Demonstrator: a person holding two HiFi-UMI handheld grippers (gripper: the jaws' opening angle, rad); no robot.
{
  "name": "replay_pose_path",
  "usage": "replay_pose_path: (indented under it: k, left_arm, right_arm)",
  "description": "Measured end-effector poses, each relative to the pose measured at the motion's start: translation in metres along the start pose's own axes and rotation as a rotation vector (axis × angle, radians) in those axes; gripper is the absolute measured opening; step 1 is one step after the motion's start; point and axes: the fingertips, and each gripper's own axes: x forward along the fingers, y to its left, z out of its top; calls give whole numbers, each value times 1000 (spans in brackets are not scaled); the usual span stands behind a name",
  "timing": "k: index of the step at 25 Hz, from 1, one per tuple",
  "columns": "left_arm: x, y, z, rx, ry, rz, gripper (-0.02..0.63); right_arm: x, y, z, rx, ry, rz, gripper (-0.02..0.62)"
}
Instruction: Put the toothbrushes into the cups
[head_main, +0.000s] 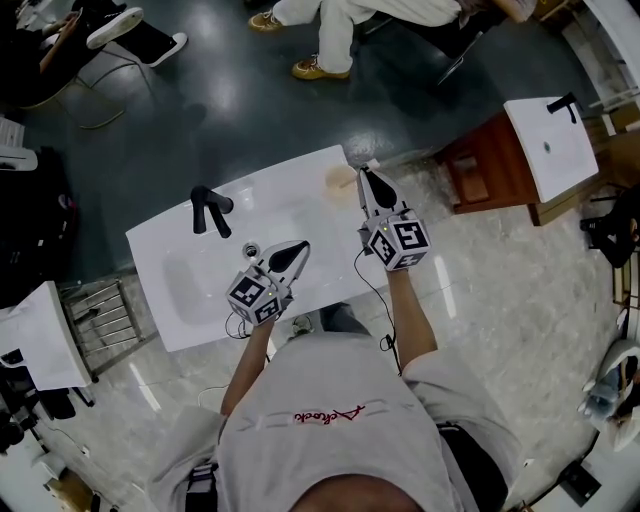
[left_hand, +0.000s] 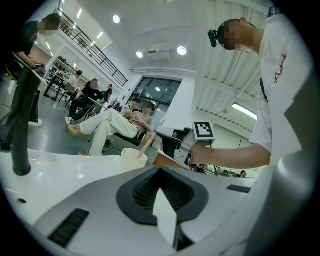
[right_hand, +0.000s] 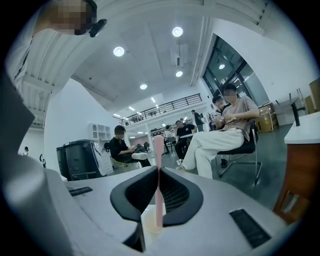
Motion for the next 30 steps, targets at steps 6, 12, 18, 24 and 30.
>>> replay_pose_path:
  k: [6,12,18,24,30]
  left_arm:
    - [-3,4,-6,-13,10,15,15]
    - [0,5,-10,-24,18,18,14]
    - [1,11,-17,-49,22,34,14]
    - [2,16,-17,-68,23,37,14]
    - [3,18,-17,-73,22,35,14]
  right_arm:
    - [2,0,-26,25,39,-5,9]
    - [2,-2,-46,59,65,-12,9]
    - [1,-11,-61,96,64,-39,11]
    - [1,-18,-71,110,74,-59,12]
    - [1,-24,-74,103,82,-82,18]
